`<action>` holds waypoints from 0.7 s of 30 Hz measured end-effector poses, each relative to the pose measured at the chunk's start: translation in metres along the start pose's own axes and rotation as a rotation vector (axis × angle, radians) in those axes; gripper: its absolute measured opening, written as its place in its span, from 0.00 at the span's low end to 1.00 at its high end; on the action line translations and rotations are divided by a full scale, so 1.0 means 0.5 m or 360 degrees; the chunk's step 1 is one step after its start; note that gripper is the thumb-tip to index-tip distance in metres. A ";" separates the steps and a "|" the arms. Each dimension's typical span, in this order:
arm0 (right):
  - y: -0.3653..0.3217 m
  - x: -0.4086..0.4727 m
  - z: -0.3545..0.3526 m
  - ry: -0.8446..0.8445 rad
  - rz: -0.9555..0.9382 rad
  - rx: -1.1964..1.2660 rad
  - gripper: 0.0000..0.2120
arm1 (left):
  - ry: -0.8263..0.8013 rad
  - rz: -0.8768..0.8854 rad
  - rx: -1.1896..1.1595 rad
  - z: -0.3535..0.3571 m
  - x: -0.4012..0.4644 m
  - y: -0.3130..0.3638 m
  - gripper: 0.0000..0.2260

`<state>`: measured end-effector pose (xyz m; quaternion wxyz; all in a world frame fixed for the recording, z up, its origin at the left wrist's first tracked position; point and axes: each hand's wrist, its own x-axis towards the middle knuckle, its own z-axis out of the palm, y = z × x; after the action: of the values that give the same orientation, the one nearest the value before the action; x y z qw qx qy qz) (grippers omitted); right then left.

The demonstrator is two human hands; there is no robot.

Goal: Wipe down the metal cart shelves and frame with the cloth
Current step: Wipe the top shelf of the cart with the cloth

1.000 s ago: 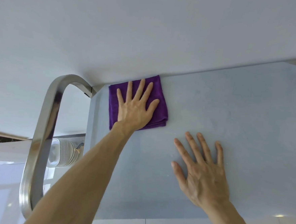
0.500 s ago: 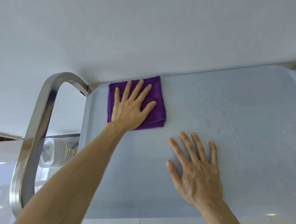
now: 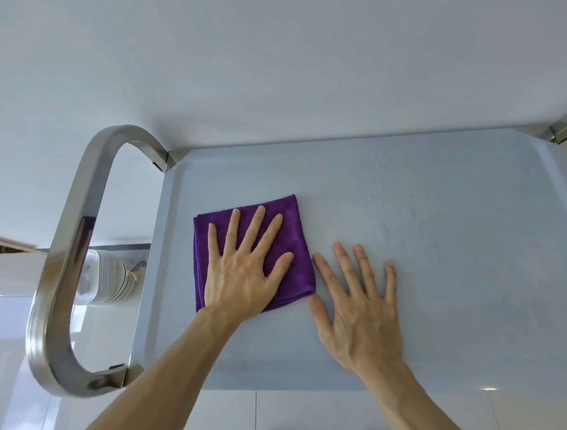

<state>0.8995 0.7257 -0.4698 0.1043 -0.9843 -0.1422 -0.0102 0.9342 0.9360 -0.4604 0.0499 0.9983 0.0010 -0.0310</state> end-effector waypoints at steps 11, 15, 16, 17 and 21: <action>0.239 -0.020 -0.066 -0.0131 0.0085 -0.0197 0.29 | 0.0016 -0.0018 0.0018 0.007 0.002 0.002 0.29; 0.246 -0.020 -0.049 -0.0161 0.0081 -0.0252 0.29 | -0.0012 -0.0017 0.0018 0.004 0.003 0.006 0.29; 0.248 -0.020 -0.048 -0.0164 0.0087 -0.0263 0.29 | -0.0039 -0.0015 0.0023 0.003 0.004 0.007 0.29; 0.249 -0.021 -0.048 -0.0170 0.0091 -0.0267 0.29 | -0.0060 -0.0014 0.0033 0.001 0.003 0.009 0.29; 0.243 -0.020 -0.050 -0.0170 0.0105 -0.0254 0.30 | -0.0123 0.0066 0.0065 -0.006 -0.038 0.054 0.32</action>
<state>0.9245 0.6036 -0.4705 0.0182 -0.9927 -0.1137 0.0345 0.9156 0.9093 -0.4533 0.0301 0.9970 -0.0221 -0.0684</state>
